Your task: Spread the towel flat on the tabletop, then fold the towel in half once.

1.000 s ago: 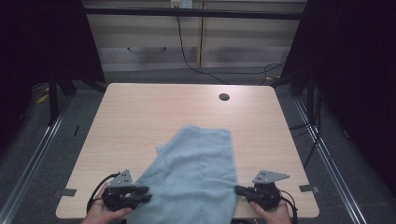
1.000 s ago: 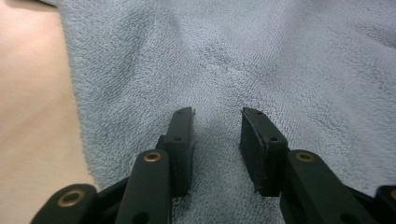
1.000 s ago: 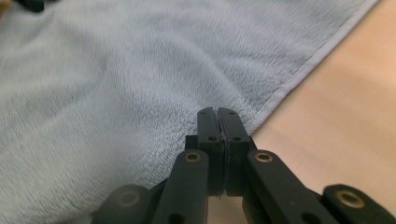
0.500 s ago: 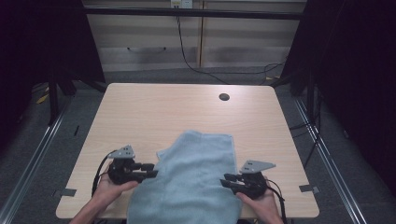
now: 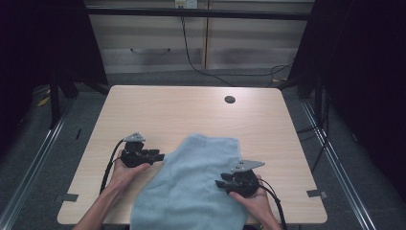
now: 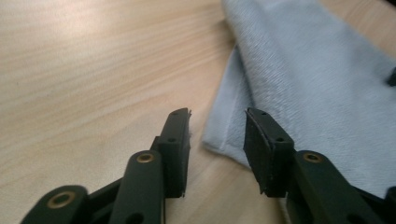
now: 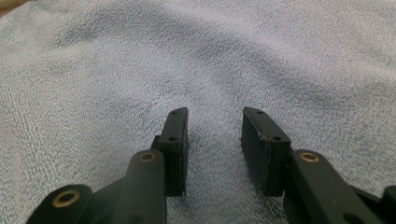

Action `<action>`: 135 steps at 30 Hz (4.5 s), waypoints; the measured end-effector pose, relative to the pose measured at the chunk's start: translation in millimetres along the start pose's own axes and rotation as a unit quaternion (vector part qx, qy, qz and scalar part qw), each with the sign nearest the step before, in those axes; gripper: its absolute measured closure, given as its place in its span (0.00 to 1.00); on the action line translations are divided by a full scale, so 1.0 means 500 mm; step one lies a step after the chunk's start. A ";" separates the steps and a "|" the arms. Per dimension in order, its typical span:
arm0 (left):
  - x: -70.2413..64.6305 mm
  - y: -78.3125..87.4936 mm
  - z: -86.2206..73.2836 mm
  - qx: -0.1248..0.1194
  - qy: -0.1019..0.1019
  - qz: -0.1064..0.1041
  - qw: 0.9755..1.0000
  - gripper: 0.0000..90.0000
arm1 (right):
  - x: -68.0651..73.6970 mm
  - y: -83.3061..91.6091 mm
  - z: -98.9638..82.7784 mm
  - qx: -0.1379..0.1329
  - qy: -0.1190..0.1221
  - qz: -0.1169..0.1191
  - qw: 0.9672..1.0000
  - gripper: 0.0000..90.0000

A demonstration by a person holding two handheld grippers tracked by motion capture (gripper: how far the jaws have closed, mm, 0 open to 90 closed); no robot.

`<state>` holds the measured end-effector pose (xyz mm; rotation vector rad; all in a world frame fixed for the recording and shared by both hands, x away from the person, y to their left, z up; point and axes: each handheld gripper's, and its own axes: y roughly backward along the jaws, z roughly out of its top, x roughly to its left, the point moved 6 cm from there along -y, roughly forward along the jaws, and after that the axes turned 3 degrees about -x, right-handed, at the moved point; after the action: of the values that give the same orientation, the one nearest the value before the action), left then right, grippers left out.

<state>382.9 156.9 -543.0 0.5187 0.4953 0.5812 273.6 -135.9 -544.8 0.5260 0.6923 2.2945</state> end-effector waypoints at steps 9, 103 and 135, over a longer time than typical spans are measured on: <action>-0.025 -0.018 -0.004 0.009 -0.063 0.000 0.998 0.64 | -0.001 0.000 0.000 -0.002 0.001 0.003 1.000 0.68; -0.099 0.118 -0.124 0.034 -0.077 -0.002 0.996 0.83 | -0.054 0.069 -0.037 0.015 -0.015 -0.067 0.998 0.62; -0.043 0.118 -0.030 -0.018 -0.033 -0.007 0.999 0.69 | -0.211 0.018 0.095 -0.010 -0.047 -0.080 0.996 0.64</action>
<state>336.1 190.8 -514.0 0.4987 0.4242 0.5571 367.7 -199.8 -521.0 0.5460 0.6420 2.1109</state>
